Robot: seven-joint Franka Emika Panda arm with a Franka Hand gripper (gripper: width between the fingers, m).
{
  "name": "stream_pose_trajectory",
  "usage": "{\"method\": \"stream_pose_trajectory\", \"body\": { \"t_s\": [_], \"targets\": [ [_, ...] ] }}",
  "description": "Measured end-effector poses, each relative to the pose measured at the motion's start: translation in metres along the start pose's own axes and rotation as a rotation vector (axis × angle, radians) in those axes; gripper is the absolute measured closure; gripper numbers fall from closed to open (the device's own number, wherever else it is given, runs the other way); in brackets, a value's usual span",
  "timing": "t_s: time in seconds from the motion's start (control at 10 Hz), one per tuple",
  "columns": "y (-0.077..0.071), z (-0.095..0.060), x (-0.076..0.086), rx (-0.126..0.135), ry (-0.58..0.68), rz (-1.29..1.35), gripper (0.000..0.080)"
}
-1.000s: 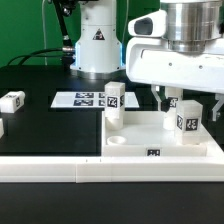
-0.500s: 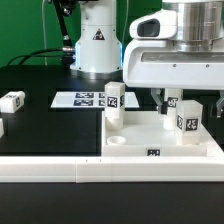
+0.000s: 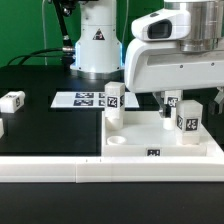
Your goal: Assemble square table
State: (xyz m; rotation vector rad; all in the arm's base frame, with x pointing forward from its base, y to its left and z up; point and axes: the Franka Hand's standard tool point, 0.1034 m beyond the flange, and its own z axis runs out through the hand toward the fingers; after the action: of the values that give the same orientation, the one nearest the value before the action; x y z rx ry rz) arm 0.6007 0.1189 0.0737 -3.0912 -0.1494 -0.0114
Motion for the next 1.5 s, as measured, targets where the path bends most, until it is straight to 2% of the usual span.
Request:
{"method": "stream_pose_trajectory", "body": {
  "t_s": [0.1,0.3,0.4,0.6,1.0,1.4,1.5],
  "targets": [
    [0.0,0.0,0.0,0.0,0.0,0.008,0.015],
    [0.0,0.0,0.0,0.0,0.0,0.009,0.0412],
    [0.0,0.0,0.0,0.0,0.0,0.009,0.051],
    [0.0,0.0,0.0,0.0,0.0,0.03,0.0509],
    [0.001,0.0,0.0,0.0,0.0,0.283,0.0509],
    [0.015,0.0,-0.003,-0.013,0.036,0.651,0.0505],
    [0.02,0.0,-0.005,-0.028,0.048,0.721,0.0499]
  ]
}}
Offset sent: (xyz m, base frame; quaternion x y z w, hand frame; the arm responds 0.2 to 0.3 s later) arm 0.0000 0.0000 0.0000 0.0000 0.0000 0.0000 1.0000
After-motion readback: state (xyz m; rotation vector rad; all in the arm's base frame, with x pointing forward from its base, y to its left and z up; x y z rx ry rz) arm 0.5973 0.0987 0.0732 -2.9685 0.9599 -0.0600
